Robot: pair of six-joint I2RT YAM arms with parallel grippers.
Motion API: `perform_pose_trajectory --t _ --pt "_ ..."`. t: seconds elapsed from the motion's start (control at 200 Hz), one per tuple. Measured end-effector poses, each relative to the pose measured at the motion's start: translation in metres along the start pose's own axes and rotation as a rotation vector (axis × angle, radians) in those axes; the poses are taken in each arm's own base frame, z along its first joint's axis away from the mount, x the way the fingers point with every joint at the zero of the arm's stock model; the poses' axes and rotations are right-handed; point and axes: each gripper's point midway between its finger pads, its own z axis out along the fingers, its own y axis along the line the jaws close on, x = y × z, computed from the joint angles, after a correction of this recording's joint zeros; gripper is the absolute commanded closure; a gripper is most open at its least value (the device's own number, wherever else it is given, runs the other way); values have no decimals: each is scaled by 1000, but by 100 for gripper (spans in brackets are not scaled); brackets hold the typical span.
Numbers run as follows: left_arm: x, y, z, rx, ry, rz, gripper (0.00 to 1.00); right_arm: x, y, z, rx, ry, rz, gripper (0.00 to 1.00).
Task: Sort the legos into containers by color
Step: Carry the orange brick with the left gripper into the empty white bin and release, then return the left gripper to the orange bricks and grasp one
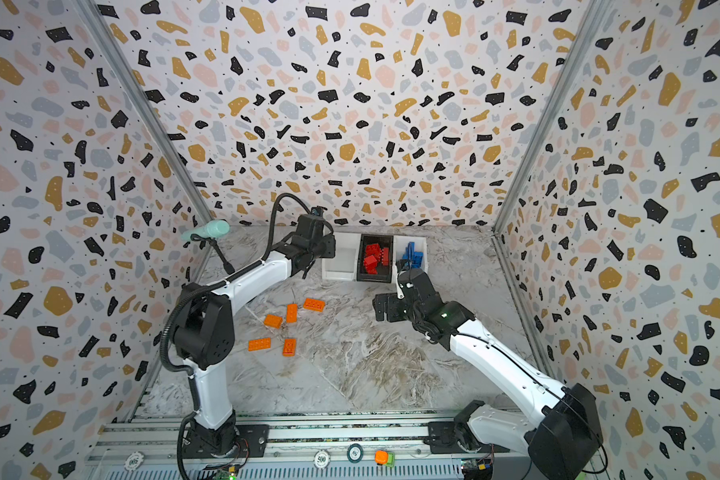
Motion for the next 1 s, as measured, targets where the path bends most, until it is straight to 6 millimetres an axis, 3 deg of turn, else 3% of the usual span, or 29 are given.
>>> perform_pose_trajectory --t 0.105,0.185,0.305,0.365,0.42,0.561,0.671,0.826,0.916,1.001 --pt "3 -13 23 10 18 11 53 1 -8 -2 8 -4 16 1" --pt "11 -18 39 9 40 17 43 2 -15 -1 20 -1 27 1" --pt "20 -22 57 4 62 10 38 2 -25 0 38 2 40 1" --pt "21 -22 61 4 66 3 26 1 -30 0 44 1 45 1" --pt "19 -24 62 6 61 -4 6 0 -33 0 46 1 50 1" --pt "11 -28 56 15 40 -25 4 0 -38 0 50 3 51 1" --pt "7 -31 33 22 30 -18 3 2 -38 -2 39 1 47 1" --pt "18 -25 -30 23 21 6 0 2 -32 -11 1 -15 43 1" --pt "37 -17 -65 24 33 21 0 0 -27 -17 -26 -27 36 1" --pt "69 1 -89 7 63 35 0 0 -21 -23 -52 -34 28 1"
